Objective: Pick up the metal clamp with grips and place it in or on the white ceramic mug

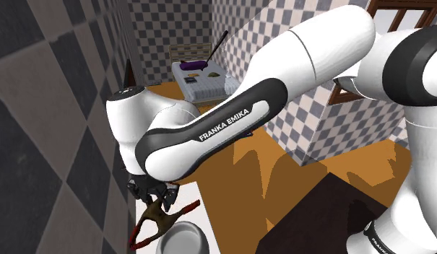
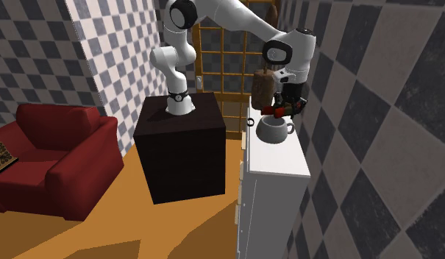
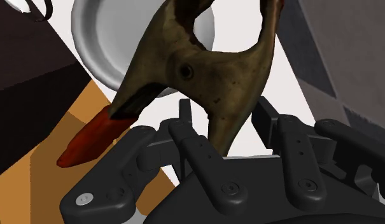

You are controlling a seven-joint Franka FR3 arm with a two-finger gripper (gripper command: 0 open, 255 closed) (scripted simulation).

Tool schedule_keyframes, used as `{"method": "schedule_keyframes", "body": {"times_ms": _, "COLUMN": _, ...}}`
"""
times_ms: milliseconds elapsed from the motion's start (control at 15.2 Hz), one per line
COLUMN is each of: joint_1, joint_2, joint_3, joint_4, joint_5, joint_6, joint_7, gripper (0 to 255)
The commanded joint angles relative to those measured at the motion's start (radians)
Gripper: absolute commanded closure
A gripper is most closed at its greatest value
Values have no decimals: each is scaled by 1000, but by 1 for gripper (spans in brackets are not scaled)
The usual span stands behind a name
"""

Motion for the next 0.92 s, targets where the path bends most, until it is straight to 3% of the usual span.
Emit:
{"method": "schedule_keyframes", "body": {"times_ms": 0, "joint_1": 16, "joint_2": -27, "joint_3": 13, "joint_4": -51, "joint_5": 6, "joint_6": 26, "joint_7": 37, "gripper": 255}}
{"method": "schedule_keyframes", "body": {"times_ms": 264, "joint_1": 58, "joint_2": -72, "joint_3": 41, "joint_4": -133, "joint_5": 15, "joint_6": 67, "joint_7": 116, "gripper": 255}}
{"method": "schedule_keyframes", "body": {"times_ms": 858, "joint_1": 78, "joint_2": -3, "joint_3": 12, "joint_4": -162, "joint_5": -28, "joint_6": 157, "joint_7": 138, "gripper": 255}}
